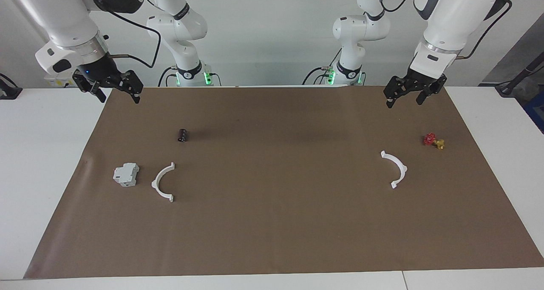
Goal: Assemble drain pipe with both arms
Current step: 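Reach the right gripper toward the white clamp half nearest it, then grasp the white clamp half with the right gripper and lift it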
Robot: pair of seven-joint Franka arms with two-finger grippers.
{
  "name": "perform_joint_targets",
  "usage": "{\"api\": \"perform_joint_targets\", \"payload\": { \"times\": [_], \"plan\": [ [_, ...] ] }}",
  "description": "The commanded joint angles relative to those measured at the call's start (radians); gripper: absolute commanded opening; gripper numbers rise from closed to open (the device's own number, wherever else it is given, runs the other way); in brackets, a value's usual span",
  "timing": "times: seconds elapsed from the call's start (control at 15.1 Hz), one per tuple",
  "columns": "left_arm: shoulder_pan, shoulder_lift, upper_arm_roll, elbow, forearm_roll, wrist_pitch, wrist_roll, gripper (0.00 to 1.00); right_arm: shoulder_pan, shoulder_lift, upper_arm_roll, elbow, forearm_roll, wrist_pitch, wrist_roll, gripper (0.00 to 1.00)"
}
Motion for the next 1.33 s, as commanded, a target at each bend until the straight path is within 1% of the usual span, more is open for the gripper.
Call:
{"api": "perform_joint_targets", "payload": {
  "times": [0.0, 0.07, 0.13, 0.27, 0.4, 0.6, 0.8, 0.93, 1.0, 1.13, 1.26],
  "plan": [
    [0.005, -0.015, 0.003, -0.007, -0.015, -0.013, -0.007, 1.0, -0.002, -0.076, 0.006, -0.177, 0.006, 0.158, 0.021, 1.0],
    [0.005, -0.015, 0.003, -0.007, -0.015, -0.013, -0.007, 1.0, 0.0, -0.073, 0.007, -0.201, 0.004, 0.187, 0.018, 1.0],
    [0.005, -0.015, 0.003, -0.007, -0.015, -0.013, -0.007, 1.0, -0.003, -0.056, 0.009, -0.205, 0.006, 0.213, 0.003, 1.0],
    [0.005, -0.015, 0.003, -0.007, -0.015, -0.013, -0.007, 1.0, -0.018, 0.002, 0.007, -0.203, 0.007, 0.277, -0.104, 1.0],
    [0.005, -0.015, 0.003, -0.007, -0.015, -0.013, -0.007, 1.0, -0.025, 0.07, 0.007, -0.205, 0.009, 0.354, -0.17, 1.0],
    [0.005, -0.015, 0.003, -0.007, -0.015, -0.013, -0.007, 1.0, -0.023, 0.206, 0.007, -0.205, 0.082, 0.515, -0.244, 1.0],
    [0.005, -0.015, 0.003, -0.007, -0.015, -0.013, -0.007, 1.0, -0.022, 0.294, 0.007, -0.218, 0.09, 0.619, -0.344, 1.0],
    [0.005, -0.015, 0.003, -0.007, -0.015, -0.013, -0.007, 1.0, -0.02, 0.311, 0.007, -0.282, 0.09, 0.719, -0.399, 1.0],
    [0.005, -0.015, 0.003, -0.007, -0.015, -0.013, -0.007, 1.0, -0.02, 0.311, 0.007, -0.304, 0.09, 0.741, -0.404, 1.0],
    [0.005, -0.015, 0.003, -0.007, -0.015, -0.013, -0.007, 1.0, -0.025, 0.334, 0.007, -0.306, 0.093, 0.746, -0.422, 1.0],
    [0.005, -0.015, 0.003, -0.007, -0.015, -0.013, -0.007, 1.0, -0.025, 0.367, 0.007, -0.307, 0.128, 0.767, -0.468, 1.0]
  ]
}}
